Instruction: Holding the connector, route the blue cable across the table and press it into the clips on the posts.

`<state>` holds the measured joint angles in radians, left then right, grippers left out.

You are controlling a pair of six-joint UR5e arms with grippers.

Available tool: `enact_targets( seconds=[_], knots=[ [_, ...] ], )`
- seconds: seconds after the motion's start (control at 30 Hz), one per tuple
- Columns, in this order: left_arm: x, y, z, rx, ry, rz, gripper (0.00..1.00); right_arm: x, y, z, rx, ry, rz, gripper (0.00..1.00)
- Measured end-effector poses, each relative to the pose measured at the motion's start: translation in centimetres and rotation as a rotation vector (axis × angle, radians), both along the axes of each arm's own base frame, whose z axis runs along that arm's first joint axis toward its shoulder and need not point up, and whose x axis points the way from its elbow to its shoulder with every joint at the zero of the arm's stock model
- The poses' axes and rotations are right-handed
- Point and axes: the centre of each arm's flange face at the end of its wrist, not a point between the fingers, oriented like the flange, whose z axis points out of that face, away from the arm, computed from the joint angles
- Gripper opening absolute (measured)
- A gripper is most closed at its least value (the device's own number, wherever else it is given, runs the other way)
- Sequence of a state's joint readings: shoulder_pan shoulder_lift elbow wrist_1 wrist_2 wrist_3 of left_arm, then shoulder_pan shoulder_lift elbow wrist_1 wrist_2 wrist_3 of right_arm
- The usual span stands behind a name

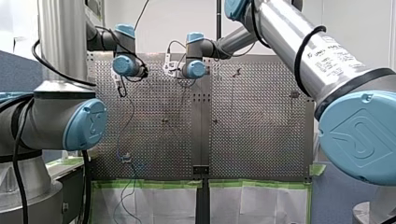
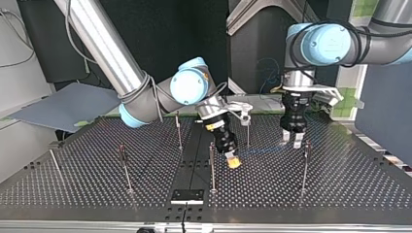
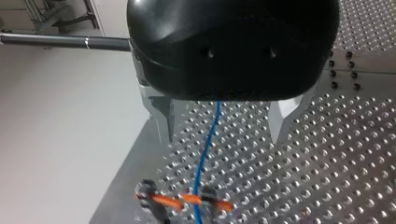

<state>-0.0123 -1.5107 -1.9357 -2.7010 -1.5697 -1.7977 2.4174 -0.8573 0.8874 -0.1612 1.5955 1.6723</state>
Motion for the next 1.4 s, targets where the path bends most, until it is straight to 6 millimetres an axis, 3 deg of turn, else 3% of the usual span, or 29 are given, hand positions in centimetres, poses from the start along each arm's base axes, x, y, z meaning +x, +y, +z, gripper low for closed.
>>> enact_targets(
  seconds=[0.17, 0.47, 0.83, 0.9, 0.93, 0.97, 1.0, 1.03, 1.07, 1.1, 1.13, 1.17, 1.4],
  knots=[
    [1.6, 0.1, -0.4, 0.008, 0.0, 0.017, 1.0, 0.0, 0.0, -0.1, 0.001, 0.002, 0.0, 0.0],
    [3.0, 0.1, 0.8, 0.01, -0.041, 0.02, 1.0, 0.0, -0.1, -0.2, 0.001, 0.003, -0.001, 0.0],
    [4.9, -0.4, -0.7, 0.031, -0.022, 0.018, 1.0, 0.0, -0.2, -0.5, 0.002, 0.005, -0.002, 0.0],
    [5.0, -0.5, -0.7, 0.034, -0.031, 0.017, 0.78, 0.0, -0.2, -0.5, 0.003, 0.005, -0.002, 0.0],
    [5.0, -0.5, -0.6, 0.035, -0.034, 0.017, 0.78, 0.0, -0.2, -0.5, 0.003, 0.006, -0.002, 0.0],
    [5.0, -0.6, -0.6, 0.036, -0.037, 0.016, 0.58, 0.0, -0.2, -0.5, 0.003, 0.006, -0.002, 0.0],
    [5.0, -0.7, -0.6, 0.036, -0.039, 0.018, 0.44, 0.0, -0.2, -0.6, 0.003, 0.006, -0.002, 0.0],
    [5.0, -0.7, -0.6, 0.036, -0.04, 0.02, 0.44, 0.0, -0.2, -0.6, 0.003, 0.006, -0.002, 0.0],
    [5.0, -0.7, -0.6, 0.036, -0.04, 0.022, 0.3, 0.0, -0.3, -0.6, 0.003, 0.006, -0.002, 0.0],
    [4.9, -0.8, -0.6, 0.035, -0.04, 0.025, 0.08, 0.0, -0.3, -0.6, 0.003, 0.006, -0.003, 0.0],
    [4.9, -0.8, -0.6, 0.034, -0.041, 0.026, 0.08, 0.0, -0.3, -0.6, 0.003, 0.006, -0.003, 0.0],
    [4.9, -0.8, -0.6, 0.033, -0.041, 0.027, 0.0, 0.0, -0.3, -0.6, 0.003, 0.006, -0.003, 0.0],
    [4.8, -1.0, -0.7, 0.031, -0.036, 0.026, 0.0, 0.1, -0.2, -0.8, 0.005, 0.008, -0.001, 0.0]
  ],
)
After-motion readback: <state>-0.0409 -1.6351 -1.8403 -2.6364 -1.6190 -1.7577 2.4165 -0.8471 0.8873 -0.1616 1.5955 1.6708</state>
